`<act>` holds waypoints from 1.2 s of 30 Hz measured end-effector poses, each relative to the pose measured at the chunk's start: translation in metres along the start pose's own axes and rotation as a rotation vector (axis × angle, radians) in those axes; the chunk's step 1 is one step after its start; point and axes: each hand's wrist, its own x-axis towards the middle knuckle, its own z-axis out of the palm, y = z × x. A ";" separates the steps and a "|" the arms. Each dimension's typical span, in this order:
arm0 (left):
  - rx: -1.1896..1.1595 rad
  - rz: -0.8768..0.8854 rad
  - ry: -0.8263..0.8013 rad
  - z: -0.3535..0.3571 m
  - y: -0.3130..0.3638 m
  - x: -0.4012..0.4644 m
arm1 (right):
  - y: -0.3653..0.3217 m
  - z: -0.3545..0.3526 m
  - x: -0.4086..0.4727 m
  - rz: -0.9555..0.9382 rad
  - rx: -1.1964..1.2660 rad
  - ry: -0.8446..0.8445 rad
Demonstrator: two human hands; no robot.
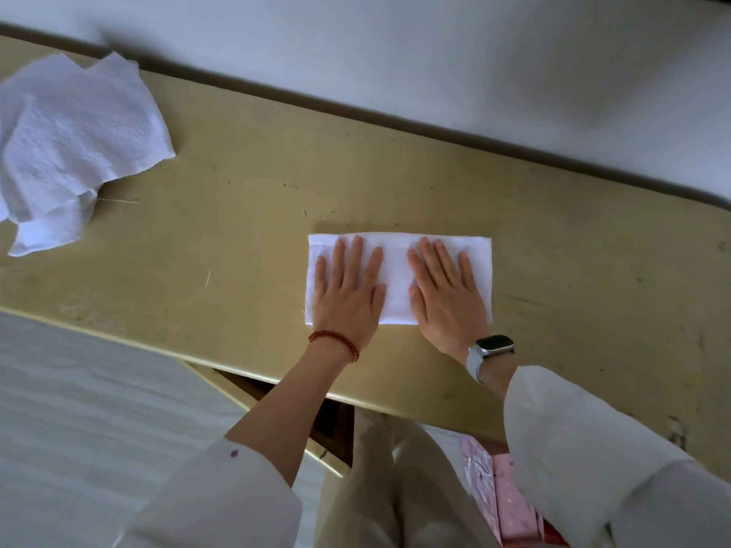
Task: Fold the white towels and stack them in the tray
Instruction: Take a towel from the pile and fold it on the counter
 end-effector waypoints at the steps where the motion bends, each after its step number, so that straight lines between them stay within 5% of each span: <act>1: 0.032 0.010 0.024 0.005 -0.005 -0.001 | 0.006 0.001 -0.002 -0.013 -0.015 0.012; 7: 0.074 0.061 0.113 0.006 -0.020 -0.004 | 0.038 -0.007 -0.008 0.102 -0.031 -0.060; 15: 0.151 0.114 -0.044 -0.012 -0.063 -0.022 | 0.020 -0.031 0.021 0.006 -0.027 -0.098; 25: 0.149 -0.233 0.037 -0.055 -0.137 0.006 | -0.043 -0.039 0.011 -0.120 -0.016 -0.105; 30: -0.170 -0.461 0.218 -0.064 -0.134 0.009 | -0.059 -0.045 0.052 -0.116 0.195 -0.035; 36: -0.408 -0.624 0.123 -0.056 -0.123 0.001 | -0.088 -0.039 0.139 0.121 0.464 -0.250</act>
